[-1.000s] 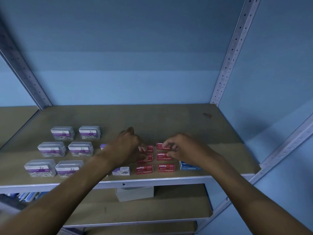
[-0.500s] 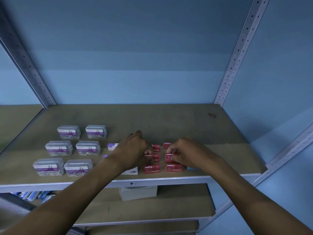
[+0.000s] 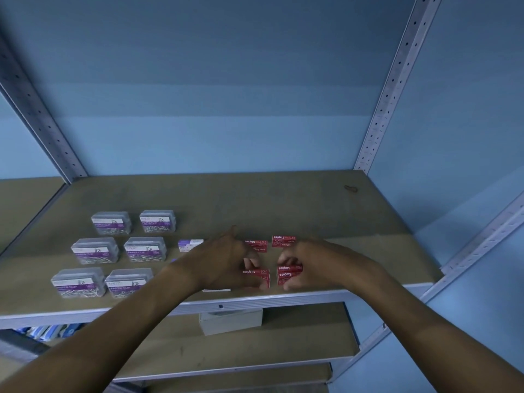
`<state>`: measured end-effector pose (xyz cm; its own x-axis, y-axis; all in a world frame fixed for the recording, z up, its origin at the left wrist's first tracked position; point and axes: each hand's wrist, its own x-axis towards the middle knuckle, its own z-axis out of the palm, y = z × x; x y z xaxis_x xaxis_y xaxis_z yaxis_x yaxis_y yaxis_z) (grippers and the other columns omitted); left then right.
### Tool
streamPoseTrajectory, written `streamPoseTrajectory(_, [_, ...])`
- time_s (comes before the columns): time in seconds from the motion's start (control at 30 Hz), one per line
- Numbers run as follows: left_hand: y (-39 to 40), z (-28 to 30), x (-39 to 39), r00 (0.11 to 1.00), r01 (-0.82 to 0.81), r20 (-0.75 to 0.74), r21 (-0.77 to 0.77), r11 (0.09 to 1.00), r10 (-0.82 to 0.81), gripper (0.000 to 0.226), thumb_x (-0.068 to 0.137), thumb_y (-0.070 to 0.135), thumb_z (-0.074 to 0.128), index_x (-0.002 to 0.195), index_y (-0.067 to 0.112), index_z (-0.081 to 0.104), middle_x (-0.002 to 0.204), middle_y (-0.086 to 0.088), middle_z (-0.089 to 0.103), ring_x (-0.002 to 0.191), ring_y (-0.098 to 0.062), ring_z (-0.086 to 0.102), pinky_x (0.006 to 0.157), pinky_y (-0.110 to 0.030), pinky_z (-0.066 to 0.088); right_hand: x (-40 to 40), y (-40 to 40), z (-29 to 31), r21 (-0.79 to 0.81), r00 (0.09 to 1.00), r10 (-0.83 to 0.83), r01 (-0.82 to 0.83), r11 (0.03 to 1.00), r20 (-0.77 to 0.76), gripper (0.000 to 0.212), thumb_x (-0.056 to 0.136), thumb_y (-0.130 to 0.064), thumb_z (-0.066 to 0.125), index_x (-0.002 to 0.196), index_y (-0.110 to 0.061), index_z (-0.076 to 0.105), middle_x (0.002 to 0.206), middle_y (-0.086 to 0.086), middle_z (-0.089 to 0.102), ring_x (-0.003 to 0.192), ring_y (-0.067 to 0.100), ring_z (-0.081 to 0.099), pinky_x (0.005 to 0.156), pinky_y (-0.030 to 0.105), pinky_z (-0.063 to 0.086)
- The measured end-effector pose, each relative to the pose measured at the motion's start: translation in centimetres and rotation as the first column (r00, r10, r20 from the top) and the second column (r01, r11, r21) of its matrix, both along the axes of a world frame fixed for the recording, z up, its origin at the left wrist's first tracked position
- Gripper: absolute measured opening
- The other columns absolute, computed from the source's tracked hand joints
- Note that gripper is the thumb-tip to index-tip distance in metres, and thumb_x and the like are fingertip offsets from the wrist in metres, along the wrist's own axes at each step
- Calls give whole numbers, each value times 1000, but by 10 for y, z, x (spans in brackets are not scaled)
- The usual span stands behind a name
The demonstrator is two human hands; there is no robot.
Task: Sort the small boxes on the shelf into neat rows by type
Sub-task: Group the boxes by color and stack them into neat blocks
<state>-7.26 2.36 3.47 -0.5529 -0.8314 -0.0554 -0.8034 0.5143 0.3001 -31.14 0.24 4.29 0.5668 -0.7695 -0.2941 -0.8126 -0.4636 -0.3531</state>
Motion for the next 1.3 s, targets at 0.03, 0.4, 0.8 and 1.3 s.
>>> streamPoseTrajectory(0.03, [0, 0, 0, 1000, 5, 13, -22, 1000, -5, 41, 80, 67, 61, 103, 34, 70, 92, 19, 72, 100, -7, 46, 74, -12, 36, 0, 1, -1, -17, 1000, 9, -9, 1000, -18, 44, 78, -47, 77, 118, -32, 69, 111, -15, 70, 95, 5, 66, 84, 33, 59])
streamPoseTrajectory(0.4, [0, -11, -12, 999, -34, 23, -139, 990, 38, 38, 76, 60, 68, 108, 39, 69, 109, 11, 66, 112, -11, 51, 90, -34, 51, 2, 0, -7, -90, 998, 13, -18, 996, -56, 26, 82, -33, 76, 108, -29, 74, 102, -4, 70, 85, 13, 65, 77, 38, 59])
streamPoseTrajectory(0.8, [-14, 8, -7, 999, -42, 13, -267, 963, 47, 37, 84, 61, 60, 107, 33, 69, 99, 16, 69, 101, -17, 42, 75, -23, 30, 4, -4, 16, -139, 996, -61, 70, 988, 71, 55, 76, -61, 77, 121, -32, 69, 113, -15, 70, 93, 5, 65, 80, 29, 56])
streamPoseTrajectory(1.3, [-40, 8, -8, 971, -170, 133, -210, 963, 200, 20, 88, 45, 64, 101, 32, 71, 107, 12, 69, 113, -22, 34, 97, -33, 32, 26, -51, -6, -243, 983, -147, 169, 955, 106, 11, 86, -23, 75, 96, -26, 81, 102, -4, 77, 88, 13, 69, 84, 31, 58])
